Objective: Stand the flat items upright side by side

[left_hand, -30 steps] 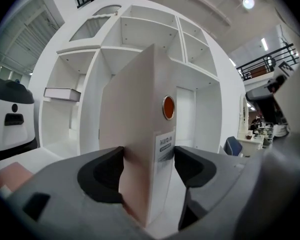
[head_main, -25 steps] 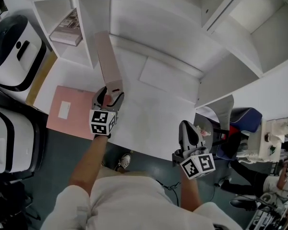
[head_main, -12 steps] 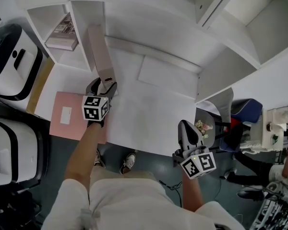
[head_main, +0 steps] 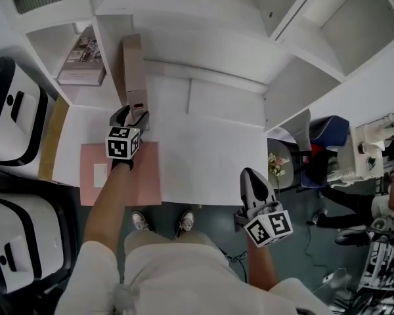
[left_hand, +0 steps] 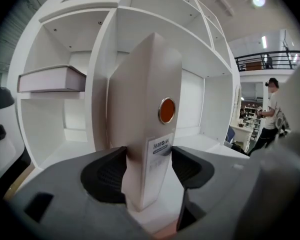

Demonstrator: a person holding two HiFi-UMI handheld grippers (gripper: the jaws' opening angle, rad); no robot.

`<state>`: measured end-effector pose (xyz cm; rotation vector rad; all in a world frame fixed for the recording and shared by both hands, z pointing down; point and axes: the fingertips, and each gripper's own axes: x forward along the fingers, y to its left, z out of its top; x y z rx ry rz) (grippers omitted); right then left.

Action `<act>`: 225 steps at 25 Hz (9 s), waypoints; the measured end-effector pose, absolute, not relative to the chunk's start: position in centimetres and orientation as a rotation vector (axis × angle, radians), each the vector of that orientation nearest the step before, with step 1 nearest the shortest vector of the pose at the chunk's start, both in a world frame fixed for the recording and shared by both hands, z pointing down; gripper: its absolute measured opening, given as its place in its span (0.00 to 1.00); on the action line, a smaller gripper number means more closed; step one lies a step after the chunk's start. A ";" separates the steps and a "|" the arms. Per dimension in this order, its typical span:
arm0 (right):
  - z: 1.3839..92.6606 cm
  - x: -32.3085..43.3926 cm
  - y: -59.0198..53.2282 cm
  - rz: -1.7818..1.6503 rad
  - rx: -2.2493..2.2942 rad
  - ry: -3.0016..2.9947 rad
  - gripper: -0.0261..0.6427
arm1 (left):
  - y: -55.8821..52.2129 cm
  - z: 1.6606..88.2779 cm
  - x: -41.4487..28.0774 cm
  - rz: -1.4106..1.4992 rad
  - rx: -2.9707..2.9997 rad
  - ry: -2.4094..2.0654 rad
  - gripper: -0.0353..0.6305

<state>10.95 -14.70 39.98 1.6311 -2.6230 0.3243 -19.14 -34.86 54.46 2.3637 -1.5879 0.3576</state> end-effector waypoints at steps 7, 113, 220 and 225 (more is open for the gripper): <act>39.4 8.8 -12.6 0.301 1.748 -2.542 0.04 | -35.9 54.6 -21.9 0.348 2.385 -1.540 0.46; 45.5 6.9 -12.9 0.464 1.067 -2.893 0.04 | -6.5 68.7 -19.4 2.015 2.300 -1.257 0.68; 41.4 7.0 -13.3 0.400 1.783 -2.434 0.04 | -37.1 54.2 -19.2 0.295 2.384 -1.699 0.42; 41.2 9.2 -13.2 0.392 1.792 -2.437 0.04 | -38.3 54.2 -19.4 0.317 2.342 -1.739 0.42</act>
